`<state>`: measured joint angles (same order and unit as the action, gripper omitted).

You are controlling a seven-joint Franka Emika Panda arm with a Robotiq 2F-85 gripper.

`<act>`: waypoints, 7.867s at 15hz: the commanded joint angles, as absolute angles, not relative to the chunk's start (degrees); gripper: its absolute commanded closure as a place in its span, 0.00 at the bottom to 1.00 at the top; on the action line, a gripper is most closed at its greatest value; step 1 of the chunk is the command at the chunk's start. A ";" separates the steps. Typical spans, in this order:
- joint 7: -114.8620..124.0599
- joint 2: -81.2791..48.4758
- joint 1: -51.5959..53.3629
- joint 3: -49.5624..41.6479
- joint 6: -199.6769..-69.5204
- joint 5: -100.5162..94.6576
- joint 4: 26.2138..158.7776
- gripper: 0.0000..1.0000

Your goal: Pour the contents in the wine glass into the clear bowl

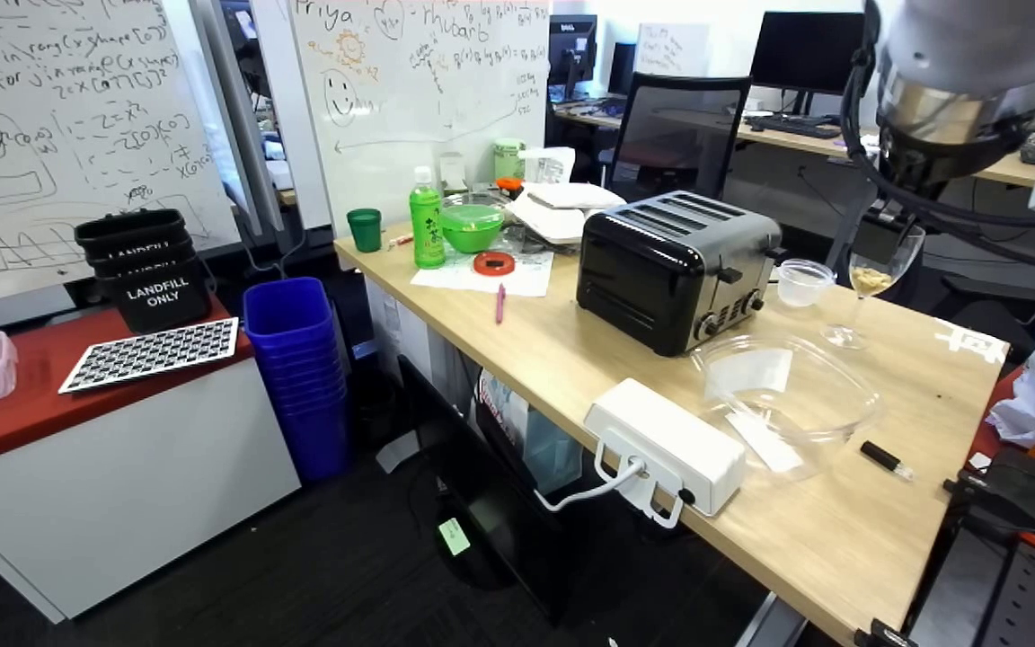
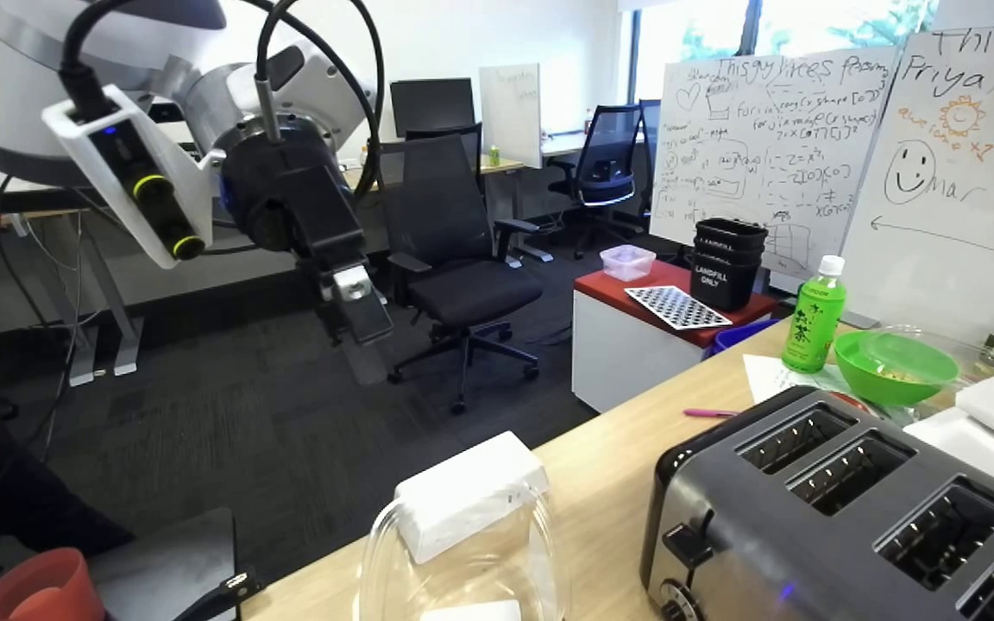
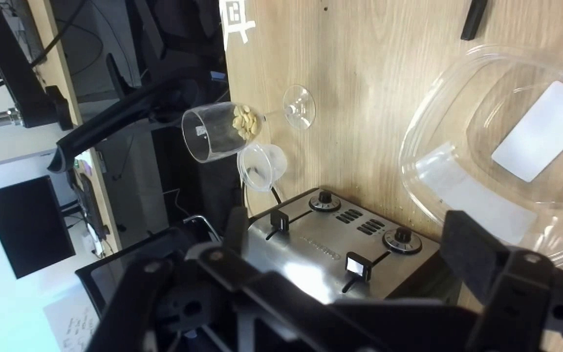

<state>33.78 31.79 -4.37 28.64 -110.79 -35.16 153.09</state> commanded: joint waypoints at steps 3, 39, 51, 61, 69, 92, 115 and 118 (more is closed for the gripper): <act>35.30 30.47 -0.61 25.21 -108.85 -36.97 152.36 0.00; 39.01 -14.04 6.73 8.86 -88.43 -75.91 143.21 0.00; 16.98 -17.75 -0.93 2.12 -103.27 -98.79 145.75 0.00; 4.86 -24.11 -4.19 -0.98 -105.37 -100.14 141.45 0.00; -2.57 -24.64 -8.42 -2.40 -115.21 -100.57 139.36 0.00; 1.96 -21.09 -8.83 -4.51 -119.71 -98.20 139.90 0.00; 2.75 -33.87 -10.51 -5.05 -112.48 -96.22 130.90 0.00; 2.18 -35.53 -10.58 -5.05 -112.00 -94.63 129.52 0.00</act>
